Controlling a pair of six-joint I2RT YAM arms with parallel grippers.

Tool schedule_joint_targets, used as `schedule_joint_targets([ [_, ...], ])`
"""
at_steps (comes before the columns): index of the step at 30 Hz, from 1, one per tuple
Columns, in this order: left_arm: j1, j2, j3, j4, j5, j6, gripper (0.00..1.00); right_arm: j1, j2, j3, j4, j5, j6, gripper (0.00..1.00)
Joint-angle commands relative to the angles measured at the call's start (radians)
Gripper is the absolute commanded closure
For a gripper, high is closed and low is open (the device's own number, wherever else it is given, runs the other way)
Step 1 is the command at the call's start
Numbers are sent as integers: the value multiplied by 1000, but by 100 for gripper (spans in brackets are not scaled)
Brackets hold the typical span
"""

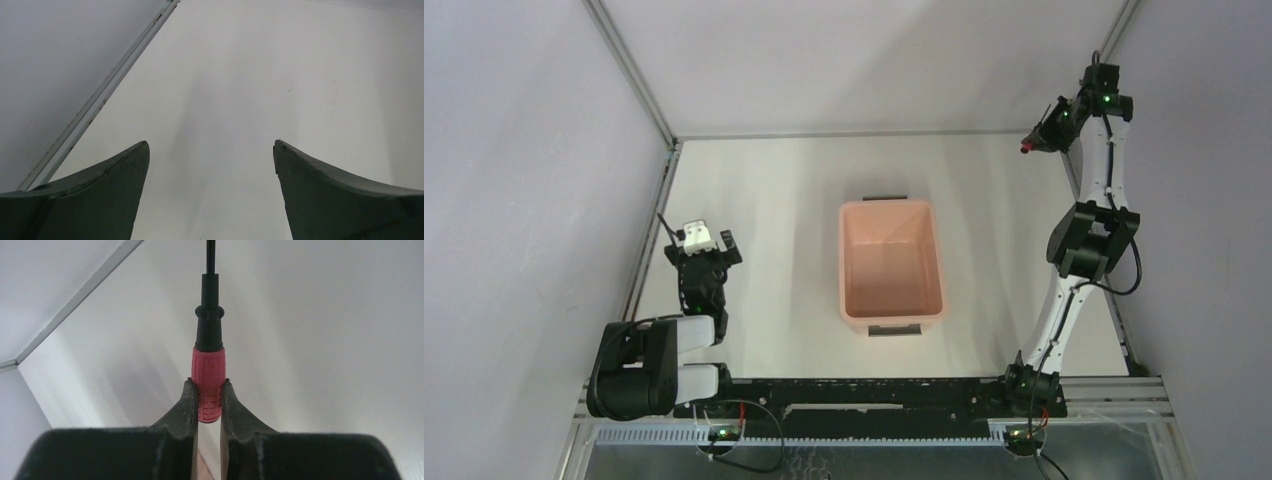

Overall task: Put the screwdriver in the bin
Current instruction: Pick up the screwdriver from the center of the board, then place the screwdriver in the bin.

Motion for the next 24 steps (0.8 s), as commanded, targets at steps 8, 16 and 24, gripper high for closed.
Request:
schedule_joint_targets([
  [8,-2,-11,40,35,14,14,2,95,-355,-44,-177,-9,-44,100],
  [16,-2,-11,41,34,14,14,2,460,-676,-390,-87,101,40,100],
  [24,-2,-12,40,35,14,14,2,884,-832,-788,87,273,305,100],
])
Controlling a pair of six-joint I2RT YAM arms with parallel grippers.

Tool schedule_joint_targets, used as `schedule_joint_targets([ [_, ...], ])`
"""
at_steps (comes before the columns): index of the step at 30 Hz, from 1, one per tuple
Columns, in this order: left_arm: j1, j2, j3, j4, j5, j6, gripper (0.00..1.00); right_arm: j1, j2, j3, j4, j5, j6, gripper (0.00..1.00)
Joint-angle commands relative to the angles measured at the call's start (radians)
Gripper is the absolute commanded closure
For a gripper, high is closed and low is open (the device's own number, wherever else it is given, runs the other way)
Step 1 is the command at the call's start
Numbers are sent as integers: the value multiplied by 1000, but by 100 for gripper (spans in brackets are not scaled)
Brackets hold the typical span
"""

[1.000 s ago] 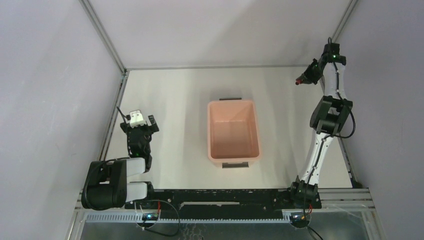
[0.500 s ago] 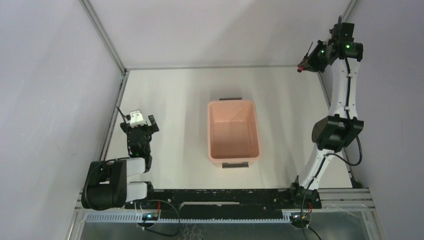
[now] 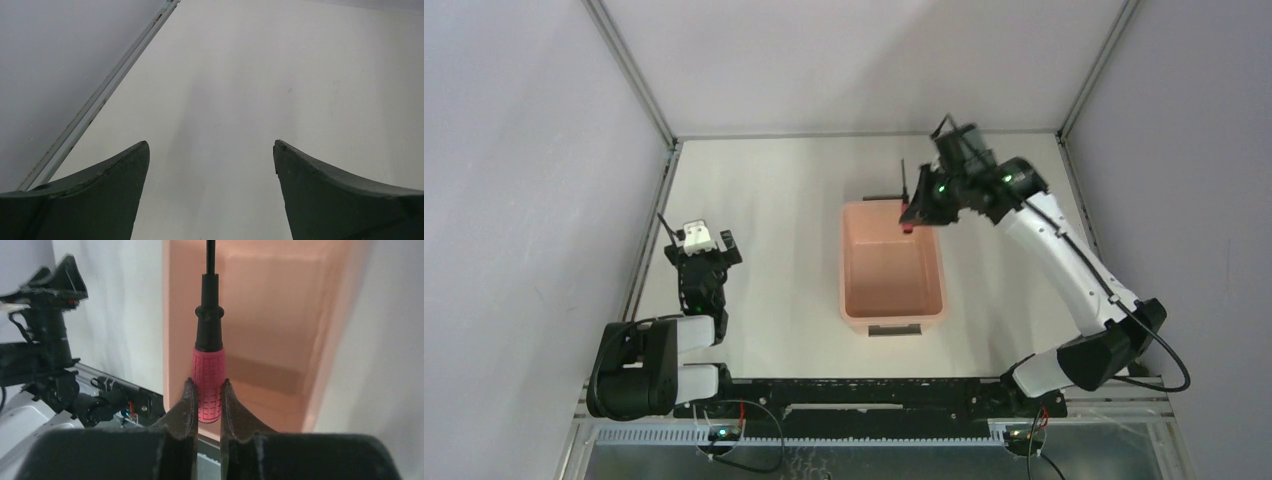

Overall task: Put the screwdriver in the bin
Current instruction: Place the screwdriver in the bin.

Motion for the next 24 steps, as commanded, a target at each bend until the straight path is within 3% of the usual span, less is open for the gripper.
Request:
schedule_joint_targets([
  [1,-2,-12,40,35,15,14,2,154,-46,-168,147,131,190,100],
  [5,-2,-12,41,35,14,15,2,255,-15,-296,188,205,264,100],
  [10,-2,-11,41,35,13,15,2,331,95,-327,170,276,290,100],
  [24,-2,-11,40,35,15,15,2,385,419,-348,296,278,290,100],
])
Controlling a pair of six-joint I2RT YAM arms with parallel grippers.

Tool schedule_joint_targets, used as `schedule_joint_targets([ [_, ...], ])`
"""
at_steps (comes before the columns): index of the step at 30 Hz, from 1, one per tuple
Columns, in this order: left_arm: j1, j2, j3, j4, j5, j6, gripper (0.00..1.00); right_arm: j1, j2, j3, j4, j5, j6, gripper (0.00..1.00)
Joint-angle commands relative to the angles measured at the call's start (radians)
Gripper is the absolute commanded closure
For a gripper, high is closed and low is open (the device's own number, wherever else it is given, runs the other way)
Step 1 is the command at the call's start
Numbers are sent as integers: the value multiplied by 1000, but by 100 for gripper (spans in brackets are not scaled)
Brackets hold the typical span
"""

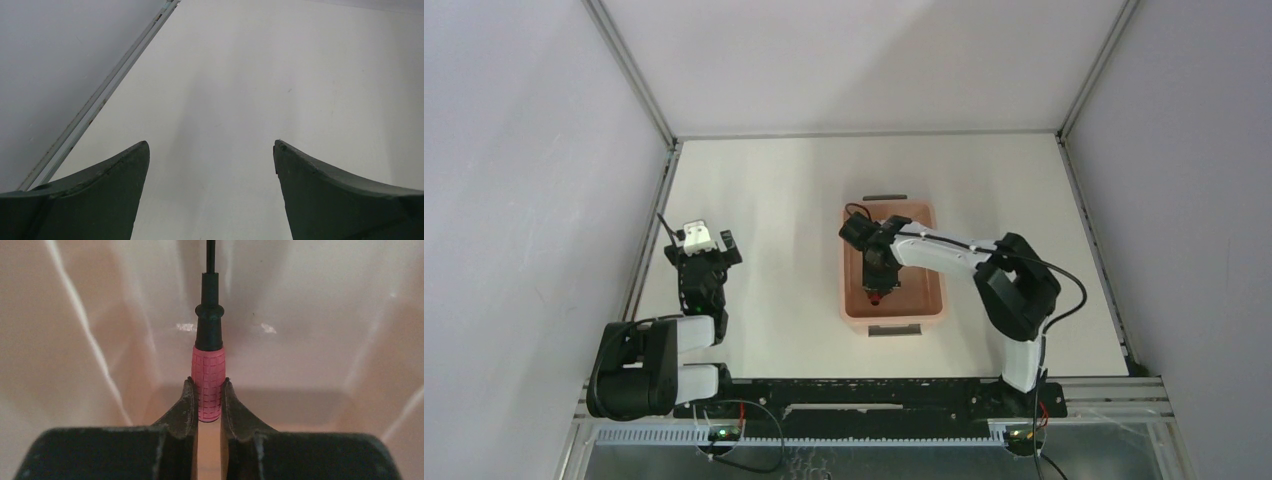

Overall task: Put the screwdriver in the bin
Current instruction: Place the screwdriver in the bin.

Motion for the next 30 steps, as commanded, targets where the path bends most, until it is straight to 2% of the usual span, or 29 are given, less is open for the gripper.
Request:
schedule_joint_targets([
  [1,-2,-11,41,35,14,14,2,26,51,-15,75,15,15,100],
  [6,-2,-12,41,35,14,15,2,34,85,-33,78,5,5,98],
  [15,-2,-11,41,35,13,14,2,-5,-107,20,-28,23,-46,61],
  [22,-3,-11,41,35,14,14,2,-87,-211,294,-208,29,-200,50],
  [27,-2,-12,41,35,14,15,2,-217,-220,509,-276,-13,-322,28],
  [30,-2,-11,41,35,15,15,2,-309,-197,663,-309,-32,-393,21],
])
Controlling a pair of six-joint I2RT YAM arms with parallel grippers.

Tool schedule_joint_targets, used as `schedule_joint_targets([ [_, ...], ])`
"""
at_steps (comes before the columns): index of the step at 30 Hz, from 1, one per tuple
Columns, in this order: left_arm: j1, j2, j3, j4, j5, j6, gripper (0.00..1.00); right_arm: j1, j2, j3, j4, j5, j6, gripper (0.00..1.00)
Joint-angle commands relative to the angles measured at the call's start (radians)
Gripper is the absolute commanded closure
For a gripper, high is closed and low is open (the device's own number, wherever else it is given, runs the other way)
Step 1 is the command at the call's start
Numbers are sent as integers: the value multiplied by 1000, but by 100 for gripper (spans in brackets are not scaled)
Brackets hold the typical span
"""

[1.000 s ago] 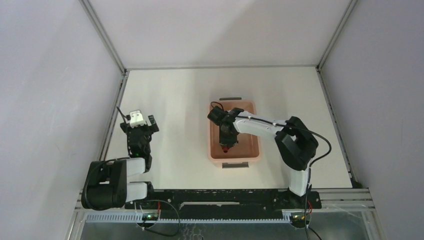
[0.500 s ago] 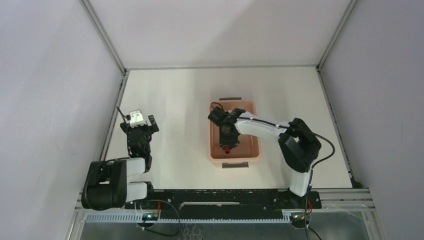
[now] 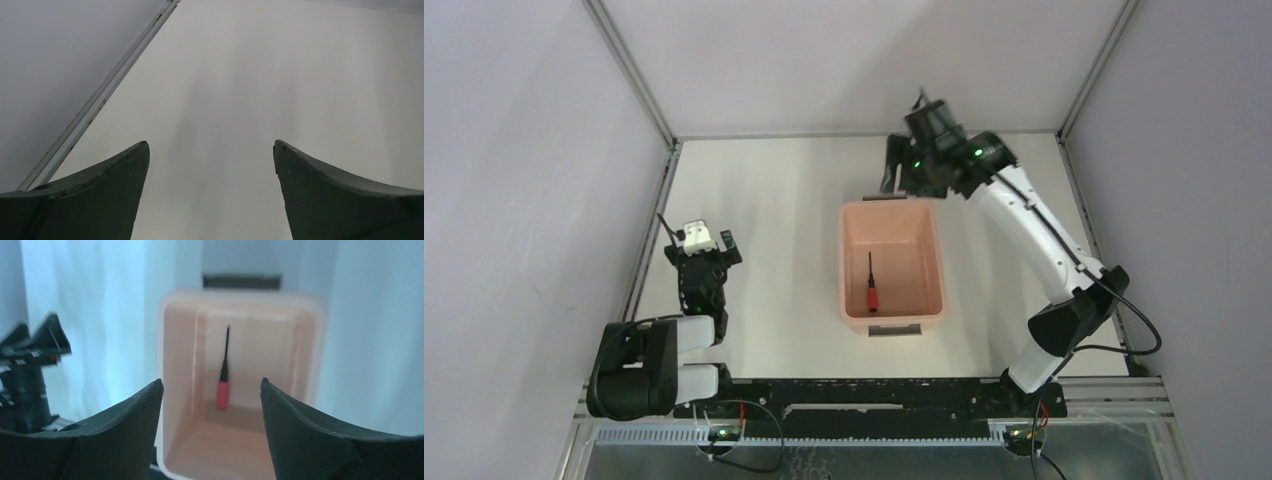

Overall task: Put the screwdriver in the bin
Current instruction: Place the screwdriver in the bin, then reset both arms

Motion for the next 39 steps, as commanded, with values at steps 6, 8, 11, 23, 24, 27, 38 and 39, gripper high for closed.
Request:
schedule_joint_targets([
  [6,-2,-12,41,35,15,14,2,-301,120,545,-161,-82,-272,19],
  [8,-2,-12,41,35,14,15,2,-373,157,645,-159,-100,-302,18],
  [11,-2,-12,40,35,15,14,2,-477,150,664,-90,-178,-326,14],
  [23,-2,-12,41,35,14,14,2,-687,-273,-200,483,-224,-516,11],
  [24,-2,-11,41,35,15,14,2,-699,-322,-296,540,-232,-512,11],
  [27,-2,-11,40,35,14,14,2,-718,-449,-581,715,-257,-508,11],
  [38,-2,-11,40,35,14,15,2,-708,-702,-1072,959,-253,-491,7],
  [39,-2,-11,41,35,15,15,2,-702,-711,-1078,958,-233,-494,7],
])
